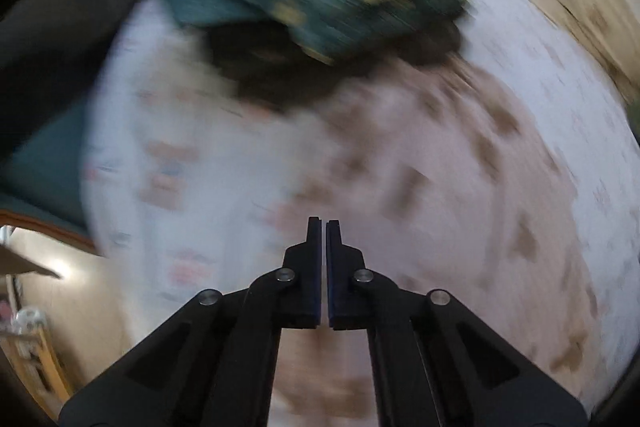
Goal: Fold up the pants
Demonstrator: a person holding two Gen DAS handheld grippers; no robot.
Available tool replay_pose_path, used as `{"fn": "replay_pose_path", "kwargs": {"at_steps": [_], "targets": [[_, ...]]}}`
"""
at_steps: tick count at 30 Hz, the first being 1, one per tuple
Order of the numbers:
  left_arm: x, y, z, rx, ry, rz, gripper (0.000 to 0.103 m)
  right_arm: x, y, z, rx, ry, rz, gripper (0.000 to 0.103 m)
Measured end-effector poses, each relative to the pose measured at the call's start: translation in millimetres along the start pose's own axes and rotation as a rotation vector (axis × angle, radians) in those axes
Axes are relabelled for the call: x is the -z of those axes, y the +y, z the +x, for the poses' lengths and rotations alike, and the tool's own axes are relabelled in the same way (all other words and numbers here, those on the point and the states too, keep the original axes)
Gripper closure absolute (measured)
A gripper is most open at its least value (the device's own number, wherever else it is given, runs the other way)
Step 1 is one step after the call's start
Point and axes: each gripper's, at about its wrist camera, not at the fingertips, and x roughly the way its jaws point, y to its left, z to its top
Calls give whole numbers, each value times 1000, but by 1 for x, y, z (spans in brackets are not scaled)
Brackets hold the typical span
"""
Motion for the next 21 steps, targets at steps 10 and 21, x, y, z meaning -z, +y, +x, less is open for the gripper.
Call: {"fn": "replay_pose_path", "kwargs": {"at_steps": [10,21], "targets": [[-15,1,4,125,0,-79,52,-8,1,-13,-37,-46,39,61],[-6,-55,28,33,74,200,102,-11,-6,-6,-9,-33,45,61]]}}
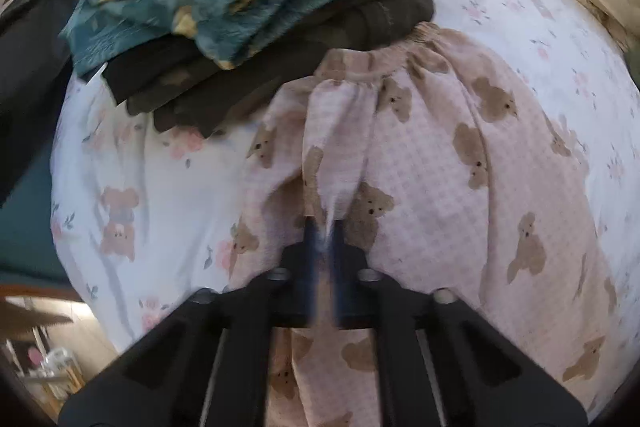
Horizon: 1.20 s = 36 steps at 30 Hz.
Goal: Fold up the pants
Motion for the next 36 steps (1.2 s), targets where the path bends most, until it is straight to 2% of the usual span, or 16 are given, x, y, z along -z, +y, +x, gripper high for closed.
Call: {"fn": "replay_pose_path", "kwargs": {"at_steps": [3,6,10,13,14,15,17,19,21,23,24,26,28,30,35,36], "targets": [[-2,7,-8,-11,-35,-16,103,0,-1,0,9,0,5,61],[-12,34,-13,-40,-63,-109,103,1,-2,0,12,1,4,61],[-12,62,-5,-123,-38,-162,103,1,-3,3,9,6,10,61],[-10,69,2,-121,-5,-209,98,3,-3,5,12,15,6,61],[-9,70,2,-101,6,-224,91,3,-2,6,12,16,4,61],[-8,69,-1,-81,1,-230,74,4,-2,7,14,18,2,61],[-4,66,-13,-72,-57,-222,67,5,-2,7,14,19,1,61],[-11,58,-29,-50,-131,-224,67,5,-3,7,13,19,10,61],[-19,50,-34,49,-160,-220,66,6,-4,7,11,21,17,61],[-29,32,-20,129,-103,-168,67,6,-4,8,17,26,10,61],[-32,22,-10,157,-58,-135,74,6,-4,9,19,28,8,61],[-42,5,16,87,15,-32,91,6,-4,9,21,31,9,61],[-52,7,30,-18,3,-36,91,5,-5,9,19,31,12,61],[-60,21,40,-67,3,-117,91,5,-5,9,22,33,9,61],[-55,41,36,-16,-6,-256,90,4,-5,8,21,28,7,61],[-48,41,31,6,1,-266,77,4,-5,8,18,27,7,61]]}}
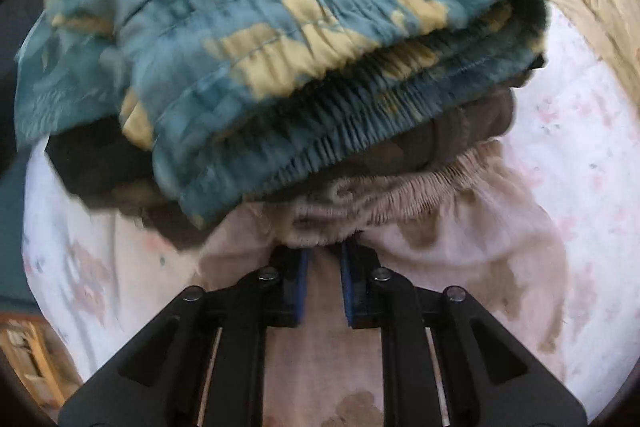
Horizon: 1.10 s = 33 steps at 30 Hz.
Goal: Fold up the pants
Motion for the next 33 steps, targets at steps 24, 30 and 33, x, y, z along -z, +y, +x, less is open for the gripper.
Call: {"fn": "replay_pose_path", "kwargs": {"at_steps": [24,30,33], "targets": [[311,52,-136,150,299,-113,27,87,-46,-9,52,214,393,44],[329,35,-133,63,332,34,68,119,-55,2,54,295,408,44],[331,41,-134,79,335,-2,90,131,-51,18,23,341,398,44]]}}
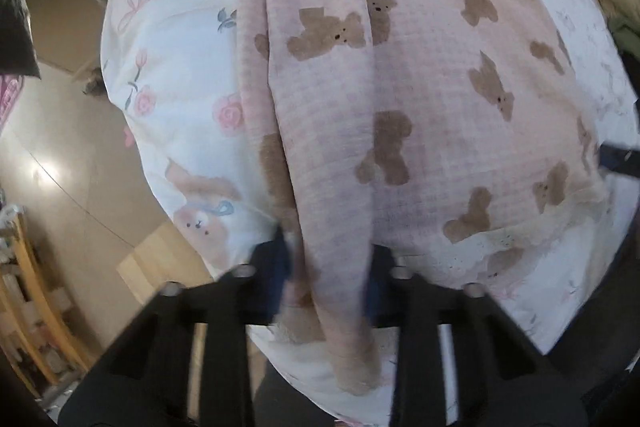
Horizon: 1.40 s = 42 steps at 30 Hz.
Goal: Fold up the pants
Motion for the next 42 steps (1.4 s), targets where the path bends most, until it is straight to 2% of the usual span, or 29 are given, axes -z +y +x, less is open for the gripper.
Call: {"fn": "replay_pose_path", "kwargs": {"at_steps": [3,5,7,8,9,13,17,19,22,26,27,30,32,34,36,38,40,41,42], "targets": [[5,-1,-7,0,-19,19,98,10,12,16,-26,35,-49,44],[9,-3,-11,2,-23,24,100,17,18,22,-24,40,-70,48],[13,-1,-15,27,-21,-8,101,21,19,27,-18,49,-70,71],[15,0,-18,42,-22,-19,102,23,18,27,-19,48,-63,98],[11,-6,-18,54,-30,-25,102,25,17,22,-36,25,-48,99],[20,-4,-41,106,-71,-69,102,31,32,-10,-49,-23,-114,99],[33,-23,-60,195,-95,-94,102,38,45,-63,1,-42,-198,100],[46,-36,-65,214,-84,-84,102,41,45,-86,24,-29,-200,100],[72,-55,-66,259,-25,-75,102,57,52,-112,97,11,-238,100],[104,-83,-56,247,68,-30,102,85,45,-120,163,121,-201,99],[106,-88,-56,234,76,-21,102,91,43,-117,176,151,-191,95],[108,-102,-51,146,114,12,101,104,27,-107,265,217,-151,93],[107,-107,-48,104,149,35,100,103,26,-104,327,240,-166,93],[101,-102,-52,53,140,16,93,100,29,-113,364,227,-200,92],[94,-93,-60,31,113,-11,62,89,39,-123,366,179,-235,92],[75,-74,-72,23,36,-56,53,80,44,-137,314,116,-261,92],[58,-67,-81,15,-27,-76,50,62,55,-150,257,34,-304,91],[43,-61,-84,21,-67,-96,49,54,59,-152,247,9,-320,83],[34,-58,-86,26,-99,-105,47,43,70,-149,229,-14,-334,68]]}}
